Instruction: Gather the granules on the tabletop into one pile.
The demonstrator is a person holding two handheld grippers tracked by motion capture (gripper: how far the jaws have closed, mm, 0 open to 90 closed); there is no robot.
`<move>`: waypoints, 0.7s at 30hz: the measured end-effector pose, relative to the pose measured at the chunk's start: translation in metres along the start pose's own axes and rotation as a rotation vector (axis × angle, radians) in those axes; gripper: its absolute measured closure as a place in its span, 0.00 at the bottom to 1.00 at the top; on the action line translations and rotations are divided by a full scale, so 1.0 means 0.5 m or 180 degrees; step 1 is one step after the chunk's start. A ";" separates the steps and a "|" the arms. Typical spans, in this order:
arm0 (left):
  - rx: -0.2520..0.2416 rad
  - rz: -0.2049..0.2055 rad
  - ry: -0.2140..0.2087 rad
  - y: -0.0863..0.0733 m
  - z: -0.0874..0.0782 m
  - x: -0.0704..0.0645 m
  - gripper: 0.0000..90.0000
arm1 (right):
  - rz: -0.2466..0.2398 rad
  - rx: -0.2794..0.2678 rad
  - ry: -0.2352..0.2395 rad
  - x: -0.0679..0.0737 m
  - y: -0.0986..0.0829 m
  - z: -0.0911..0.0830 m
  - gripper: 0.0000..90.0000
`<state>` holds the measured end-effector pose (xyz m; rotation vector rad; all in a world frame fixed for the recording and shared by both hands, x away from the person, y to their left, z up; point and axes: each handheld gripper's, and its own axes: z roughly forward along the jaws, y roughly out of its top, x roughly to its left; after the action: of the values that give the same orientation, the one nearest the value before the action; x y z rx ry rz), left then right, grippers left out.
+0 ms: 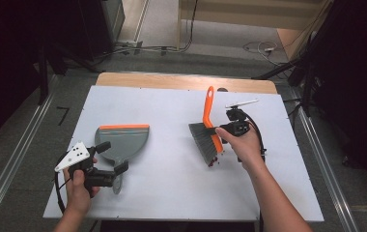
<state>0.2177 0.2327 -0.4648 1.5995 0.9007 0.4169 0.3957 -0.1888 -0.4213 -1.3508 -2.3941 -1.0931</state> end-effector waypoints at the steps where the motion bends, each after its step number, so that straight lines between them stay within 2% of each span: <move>1: 0.0002 0.0003 0.0001 0.000 0.000 0.000 0.00 | -0.0196 0.0026 -0.0063 0.012 0.001 -0.010 0.76; 4: -0.0002 0.0004 -0.0002 0.000 -0.001 -0.001 0.00 | -0.0757 0.0174 -0.0250 0.040 -0.003 -0.033 0.76; 6: -0.0007 0.0005 0.0001 0.001 -0.002 0.000 0.00 | -0.1038 0.0327 -0.0341 0.052 -0.011 -0.040 0.76; 8: -0.0011 0.0007 -0.0001 0.001 -0.002 -0.001 0.00 | -0.1333 0.0488 -0.0408 0.060 -0.023 -0.040 0.76; 10: -0.0003 0.0007 -0.0005 0.001 -0.001 -0.002 0.00 | -0.1761 0.0617 -0.0470 0.069 -0.041 -0.035 0.76; 11: -0.0001 0.0007 -0.0003 0.001 0.000 -0.003 0.00 | -0.1916 0.0675 -0.0521 0.075 -0.049 -0.032 0.76; 12: -0.0003 0.0009 -0.0006 0.001 0.000 -0.003 0.00 | -0.2016 0.0732 -0.0560 0.081 -0.056 -0.030 0.76; 13: 0.0002 0.0011 -0.0005 0.001 0.000 -0.004 0.00 | -0.2126 0.0808 -0.0528 0.085 -0.063 -0.028 0.76; 16: 0.0006 0.0017 -0.0006 0.001 0.001 -0.004 0.00 | -0.2229 0.1021 -0.0515 0.097 -0.080 -0.022 0.76; 21: 0.0016 0.0016 -0.0009 0.000 0.002 -0.005 0.00 | -0.2402 0.1205 -0.0353 0.096 -0.098 0.005 0.76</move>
<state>0.2171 0.2302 -0.4644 1.6070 0.8964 0.4159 0.3294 -0.1705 -0.4252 -0.3864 -3.0784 -0.6209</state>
